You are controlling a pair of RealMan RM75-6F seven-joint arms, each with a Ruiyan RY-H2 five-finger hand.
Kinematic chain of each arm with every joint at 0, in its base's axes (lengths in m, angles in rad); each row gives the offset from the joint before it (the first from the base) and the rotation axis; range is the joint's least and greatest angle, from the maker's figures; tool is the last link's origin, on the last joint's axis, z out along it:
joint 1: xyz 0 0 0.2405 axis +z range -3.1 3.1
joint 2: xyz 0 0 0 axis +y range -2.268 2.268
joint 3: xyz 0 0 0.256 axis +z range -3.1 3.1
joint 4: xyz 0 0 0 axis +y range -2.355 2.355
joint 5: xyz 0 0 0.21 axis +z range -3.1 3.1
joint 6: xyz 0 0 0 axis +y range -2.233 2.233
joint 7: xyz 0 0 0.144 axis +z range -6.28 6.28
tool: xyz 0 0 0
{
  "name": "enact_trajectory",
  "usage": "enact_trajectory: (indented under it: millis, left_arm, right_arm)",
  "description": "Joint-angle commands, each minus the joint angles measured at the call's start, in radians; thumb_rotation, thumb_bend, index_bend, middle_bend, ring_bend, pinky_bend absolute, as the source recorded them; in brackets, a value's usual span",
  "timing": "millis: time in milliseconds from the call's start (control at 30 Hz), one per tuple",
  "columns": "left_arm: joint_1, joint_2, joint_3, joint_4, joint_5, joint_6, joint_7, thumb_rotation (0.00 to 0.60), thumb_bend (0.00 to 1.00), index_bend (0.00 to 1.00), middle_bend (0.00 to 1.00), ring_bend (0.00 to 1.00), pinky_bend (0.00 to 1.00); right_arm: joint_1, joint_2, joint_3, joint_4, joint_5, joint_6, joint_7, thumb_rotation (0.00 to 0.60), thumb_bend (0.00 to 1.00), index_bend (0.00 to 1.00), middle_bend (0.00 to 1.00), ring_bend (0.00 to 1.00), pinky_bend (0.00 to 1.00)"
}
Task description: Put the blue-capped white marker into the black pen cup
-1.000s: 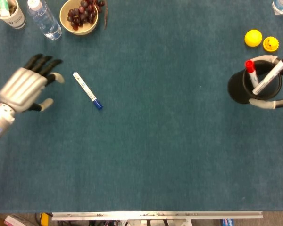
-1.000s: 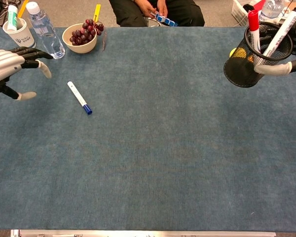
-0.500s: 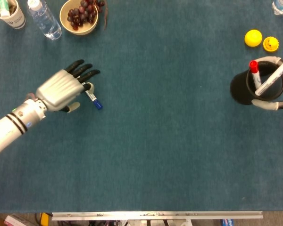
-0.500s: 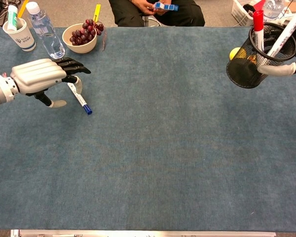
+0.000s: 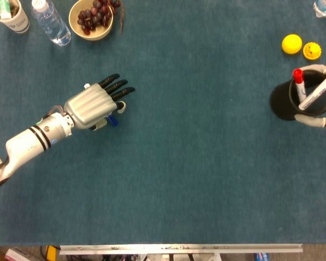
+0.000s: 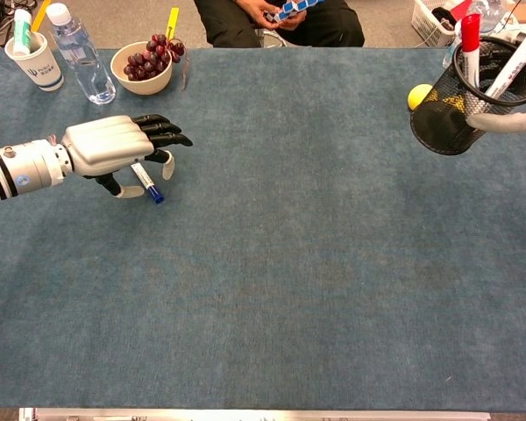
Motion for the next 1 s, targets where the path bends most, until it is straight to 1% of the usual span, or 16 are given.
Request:
enact_trajectory:
  millis: [33, 600, 1000]
  left_arm:
    - [-0.009, -0.017, 0.011, 0.024, 0.001, 0.005, 0.002, 0.600, 0.30, 0.41, 0.07, 0.00, 0.00]
    - [-0.009, -0.062, 0.054, 0.112, -0.021, 0.028, -0.018, 0.600, 0.30, 0.44, 0.07, 0.00, 0.00]
    - [-0.014, -0.099, 0.078, 0.166, -0.029, 0.031, -0.036, 0.600, 0.30, 0.49, 0.07, 0.00, 0.00]
  right_arm:
    - [-0.003, 0.000, 0.000, 0.002, 0.003, -0.002, 0.002, 0.600, 0.43, 0.43, 0.42, 0.38, 0.34]
    - [-0.012, -0.003, 0.003, 0.011, 0.004, -0.006, 0.011, 0.600, 0.43, 0.43, 0.42, 0.38, 0.34]
    - [-0.020, -0.001, 0.005, 0.009, 0.008, -0.007, 0.006, 0.600, 0.43, 0.43, 0.42, 0.38, 0.34]
